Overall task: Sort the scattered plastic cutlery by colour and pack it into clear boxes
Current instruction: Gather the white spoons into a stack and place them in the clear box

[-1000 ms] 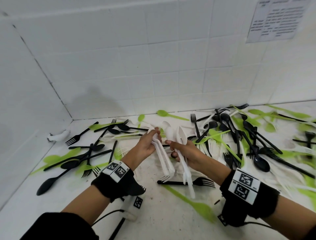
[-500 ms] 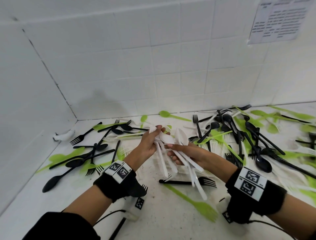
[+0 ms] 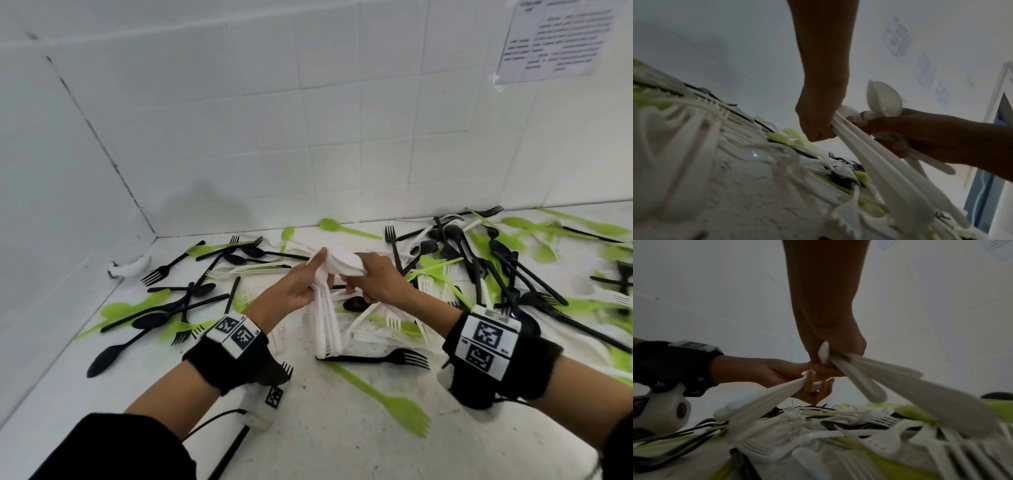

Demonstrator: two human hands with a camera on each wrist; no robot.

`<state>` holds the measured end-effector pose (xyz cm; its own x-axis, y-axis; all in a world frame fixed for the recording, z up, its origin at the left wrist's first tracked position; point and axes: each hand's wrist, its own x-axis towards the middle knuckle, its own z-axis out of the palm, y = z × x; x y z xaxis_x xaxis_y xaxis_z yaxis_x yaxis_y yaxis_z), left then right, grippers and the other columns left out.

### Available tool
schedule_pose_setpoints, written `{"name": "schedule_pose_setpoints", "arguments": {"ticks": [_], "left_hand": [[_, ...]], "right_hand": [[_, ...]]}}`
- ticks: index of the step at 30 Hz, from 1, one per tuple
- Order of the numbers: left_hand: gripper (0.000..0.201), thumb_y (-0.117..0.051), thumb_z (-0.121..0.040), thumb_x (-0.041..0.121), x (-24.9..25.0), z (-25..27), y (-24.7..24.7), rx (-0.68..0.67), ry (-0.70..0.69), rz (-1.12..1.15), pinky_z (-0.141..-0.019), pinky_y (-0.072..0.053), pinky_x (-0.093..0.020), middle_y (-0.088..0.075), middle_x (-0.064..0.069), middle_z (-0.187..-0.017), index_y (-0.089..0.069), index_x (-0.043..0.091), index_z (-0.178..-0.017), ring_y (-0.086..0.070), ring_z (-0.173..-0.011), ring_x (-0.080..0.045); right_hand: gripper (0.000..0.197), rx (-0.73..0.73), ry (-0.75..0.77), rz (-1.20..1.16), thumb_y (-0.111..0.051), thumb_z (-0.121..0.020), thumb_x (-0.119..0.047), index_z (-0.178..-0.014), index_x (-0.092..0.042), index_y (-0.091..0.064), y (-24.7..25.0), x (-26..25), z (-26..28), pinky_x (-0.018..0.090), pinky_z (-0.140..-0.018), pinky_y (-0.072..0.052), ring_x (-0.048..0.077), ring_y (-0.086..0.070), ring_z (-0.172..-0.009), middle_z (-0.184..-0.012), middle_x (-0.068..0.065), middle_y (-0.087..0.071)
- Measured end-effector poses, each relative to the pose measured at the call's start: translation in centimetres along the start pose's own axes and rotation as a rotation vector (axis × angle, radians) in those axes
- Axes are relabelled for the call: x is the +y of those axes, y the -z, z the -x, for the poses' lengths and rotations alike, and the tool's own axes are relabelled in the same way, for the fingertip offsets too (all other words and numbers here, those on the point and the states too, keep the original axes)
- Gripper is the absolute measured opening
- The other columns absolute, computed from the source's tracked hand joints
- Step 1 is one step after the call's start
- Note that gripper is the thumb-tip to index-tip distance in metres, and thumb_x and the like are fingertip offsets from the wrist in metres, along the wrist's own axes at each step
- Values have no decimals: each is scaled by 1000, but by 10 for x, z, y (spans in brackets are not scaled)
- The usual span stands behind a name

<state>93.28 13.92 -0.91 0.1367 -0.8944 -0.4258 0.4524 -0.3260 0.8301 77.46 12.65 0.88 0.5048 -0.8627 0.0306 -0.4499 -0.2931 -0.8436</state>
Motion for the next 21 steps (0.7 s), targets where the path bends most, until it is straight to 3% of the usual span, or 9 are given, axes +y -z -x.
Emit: {"name": "schedule_pose_setpoints", "arguments": {"ticks": [3,6,9,12,14,16,17,19,21], "left_hand": [[31,-56,-91,32,-2,1,-8,-33,-15,-22,-52,-55,-28,-64,-13,-90,-60,3,-102,-61,-69,-21],[18,-51,-95,19,-2,6,-10,-12,-18,-74,-44,-52,-30,-59,-17,-86,-56,2,-96,-62,-56,-23],[14,-49,-95,12,-2,7,-4,-8,22,-107,-45,-54,-32,-54,-17,-80,-54,-1,-98,-57,-53,-24],[14,-47,-94,2,0,6,3,68,28,-92,-45,-54,-28,-50,-8,-76,-52,8,-82,-53,-64,-19],[21,-47,-94,0,0,7,5,98,18,-108,-48,-53,-28,-51,-5,-76,-50,14,-80,-52,-68,-17],[19,-49,-94,1,-1,8,6,87,19,-137,-51,-52,-29,-53,-3,-78,-52,16,-83,-54,-70,-15],[18,-50,-93,2,-1,9,5,86,20,-158,-54,-50,-29,-54,-3,-79,-53,17,-85,-55,-71,-14],[16,-52,-92,4,-3,8,1,87,13,-189,-60,-46,-29,-56,-2,-81,-55,19,-92,-57,-73,-13],[13,-52,-93,9,-4,8,-3,84,16,-214,-62,-44,-28,-60,1,-79,-56,21,-92,-59,-71,-9]], "right_hand": [[16,15,2,88,-56,-85,-3,-100,-4,-60,-11,-4,-6,15,-34,-35,4,-46,-36,-70,6,-62],[16,-41,-10,12,-56,-85,-2,-100,-6,-54,-17,-1,-5,19,-35,-41,6,-48,-35,-65,2,-60],[14,-99,-27,-88,-60,-88,-12,-100,-12,-53,-19,2,2,23,-42,-48,17,-57,-49,-69,1,-62],[21,168,-66,-121,-59,-90,-16,-107,-4,-59,-13,6,0,31,-55,-53,21,-60,-65,-81,6,-64],[19,264,-126,-261,-56,-92,-17,-103,-1,-56,-4,9,-4,28,-47,-51,14,-57,-51,-73,6,-62],[20,212,-129,-185,-58,-91,-20,-101,-4,-53,3,11,-6,15,-35,-40,7,-48,-41,-70,3,-57],[25,142,-119,-70,-61,-89,-22,-105,-4,-53,5,10,-6,10,-33,-34,6,-44,-45,-76,4,-55],[40,0,-126,120,-66,-85,-20,-116,-2,-47,5,8,-7,10,-36,-35,5,-39,-57,-93,7,-49],[50,-118,-178,93,-66,-83,-14,-122,-7,-37,1,5,-5,12,-37,-33,8,-42,-59,-92,8,-49]]}}
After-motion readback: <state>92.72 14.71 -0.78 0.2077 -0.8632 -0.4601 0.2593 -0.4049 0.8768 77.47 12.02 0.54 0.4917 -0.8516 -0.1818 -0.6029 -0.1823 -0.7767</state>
